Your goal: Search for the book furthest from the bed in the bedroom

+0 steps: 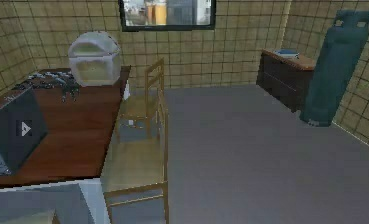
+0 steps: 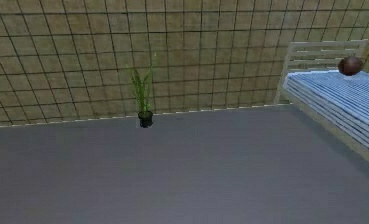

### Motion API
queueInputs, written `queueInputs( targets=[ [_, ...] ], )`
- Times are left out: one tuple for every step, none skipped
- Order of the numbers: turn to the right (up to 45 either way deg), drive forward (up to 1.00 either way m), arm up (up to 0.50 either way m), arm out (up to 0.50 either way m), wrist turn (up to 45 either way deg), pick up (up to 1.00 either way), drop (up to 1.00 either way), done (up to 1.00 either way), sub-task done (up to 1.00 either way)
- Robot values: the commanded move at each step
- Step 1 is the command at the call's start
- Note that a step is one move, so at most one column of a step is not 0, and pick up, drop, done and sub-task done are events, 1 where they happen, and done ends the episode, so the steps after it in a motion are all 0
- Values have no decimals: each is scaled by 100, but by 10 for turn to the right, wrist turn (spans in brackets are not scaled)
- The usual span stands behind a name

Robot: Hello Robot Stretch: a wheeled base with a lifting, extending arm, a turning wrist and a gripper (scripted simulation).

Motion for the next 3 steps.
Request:
queueInputs(
  targets=[
    [-450, 0, 0, 0, 0, 0, 0, 0, 0],
    [450, 0, 0, 0, 0, 0, 0, 0, 0],
    [300, 0, 0, 0, 0, 0, 0, 0, 0]
  ],
)
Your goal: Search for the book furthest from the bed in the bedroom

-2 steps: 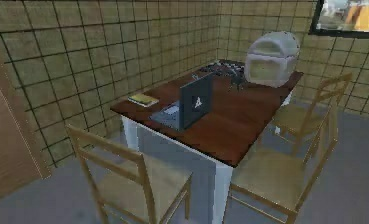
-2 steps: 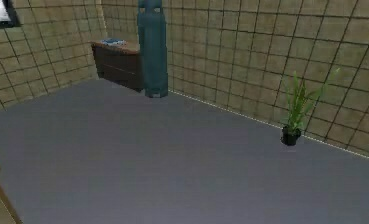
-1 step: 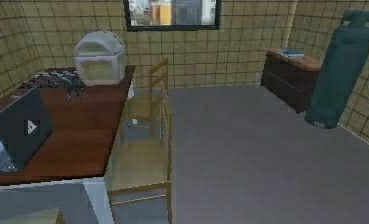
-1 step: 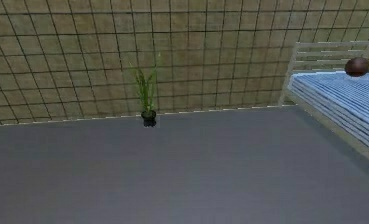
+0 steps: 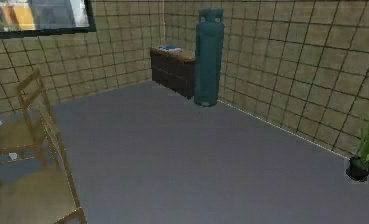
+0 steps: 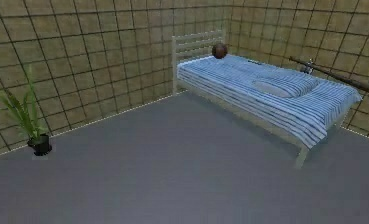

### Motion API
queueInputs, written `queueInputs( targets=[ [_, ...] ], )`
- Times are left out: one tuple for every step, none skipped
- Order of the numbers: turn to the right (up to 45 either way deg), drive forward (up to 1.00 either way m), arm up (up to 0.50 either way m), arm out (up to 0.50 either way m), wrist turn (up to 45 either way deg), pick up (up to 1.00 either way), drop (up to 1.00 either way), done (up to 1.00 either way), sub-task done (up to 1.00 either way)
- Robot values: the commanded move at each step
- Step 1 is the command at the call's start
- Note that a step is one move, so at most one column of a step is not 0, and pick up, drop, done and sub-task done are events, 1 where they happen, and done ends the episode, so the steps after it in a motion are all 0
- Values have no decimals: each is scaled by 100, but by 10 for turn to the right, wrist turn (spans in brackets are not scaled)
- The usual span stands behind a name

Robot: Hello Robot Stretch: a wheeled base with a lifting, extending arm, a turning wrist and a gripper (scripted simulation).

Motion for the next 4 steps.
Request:
queueInputs(
  targets=[
    [0, 90, 0, 0, 0, 0, 0, 0, 0],
    [-150, 0, 0, 0, 0, 0, 0, 0, 0],
    [-30, 0, 0, 0, 0, 0, 0, 0, 0],
    [0, 100, 0, 0, 0, 0, 0, 0, 0]
  ],
)
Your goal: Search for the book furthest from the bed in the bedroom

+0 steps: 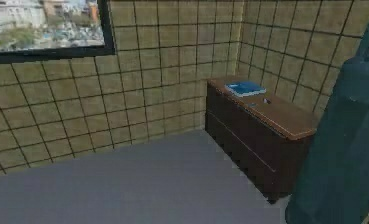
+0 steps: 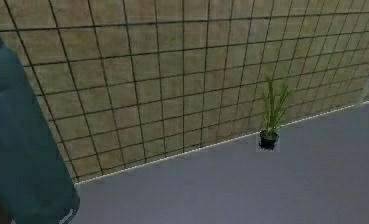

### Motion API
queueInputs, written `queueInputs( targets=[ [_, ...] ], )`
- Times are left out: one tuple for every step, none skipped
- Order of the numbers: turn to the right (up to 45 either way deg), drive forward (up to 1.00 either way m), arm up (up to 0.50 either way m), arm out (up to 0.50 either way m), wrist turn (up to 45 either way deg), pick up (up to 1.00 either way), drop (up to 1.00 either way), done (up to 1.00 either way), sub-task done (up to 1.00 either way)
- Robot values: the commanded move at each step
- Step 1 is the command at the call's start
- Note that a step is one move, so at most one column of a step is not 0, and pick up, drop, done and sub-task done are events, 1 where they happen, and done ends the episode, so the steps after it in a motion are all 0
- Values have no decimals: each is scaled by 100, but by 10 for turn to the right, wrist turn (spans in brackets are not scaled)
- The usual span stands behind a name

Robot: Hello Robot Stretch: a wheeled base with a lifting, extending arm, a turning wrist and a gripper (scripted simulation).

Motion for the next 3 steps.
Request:
queueInputs(
  targets=[
    [0, 100, 0, 0, 0, 0, 0, 0, 0],
    [-150, 0, 0, 0, 0, 0, 0, 0, 0],
    [0, 10, 0, 0, 0, 0, 0, 0, 0]
  ],
)
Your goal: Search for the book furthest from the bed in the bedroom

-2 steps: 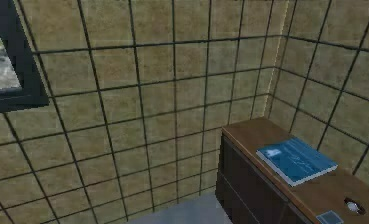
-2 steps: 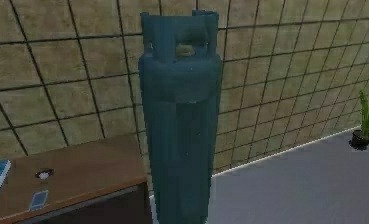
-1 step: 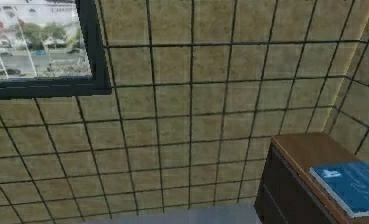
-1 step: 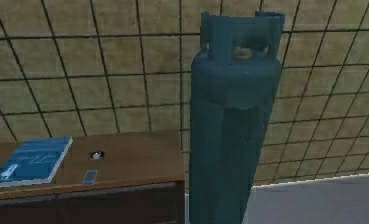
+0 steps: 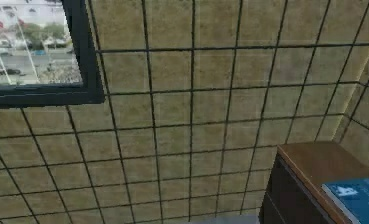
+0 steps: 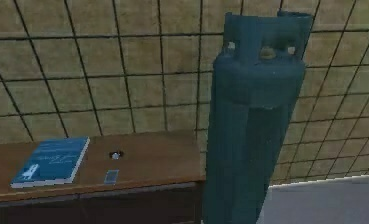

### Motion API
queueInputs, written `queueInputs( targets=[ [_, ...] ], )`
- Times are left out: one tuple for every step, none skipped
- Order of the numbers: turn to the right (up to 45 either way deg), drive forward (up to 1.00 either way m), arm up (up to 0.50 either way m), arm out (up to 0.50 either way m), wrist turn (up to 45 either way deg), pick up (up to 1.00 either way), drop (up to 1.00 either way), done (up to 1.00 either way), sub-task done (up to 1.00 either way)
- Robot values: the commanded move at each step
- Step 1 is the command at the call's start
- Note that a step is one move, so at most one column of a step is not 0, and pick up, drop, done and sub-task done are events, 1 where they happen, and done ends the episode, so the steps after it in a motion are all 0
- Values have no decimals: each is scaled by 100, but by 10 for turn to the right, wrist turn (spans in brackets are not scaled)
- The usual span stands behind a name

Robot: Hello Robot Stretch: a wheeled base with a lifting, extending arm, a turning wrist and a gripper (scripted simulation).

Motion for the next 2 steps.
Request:
queueInputs(
  targets=[
    [450, 0, 0, 0, 0, 0, 0, 0, 0],
    [0, 0, 0, 0, 0, 0, 0, 100, 0]
  ],
)
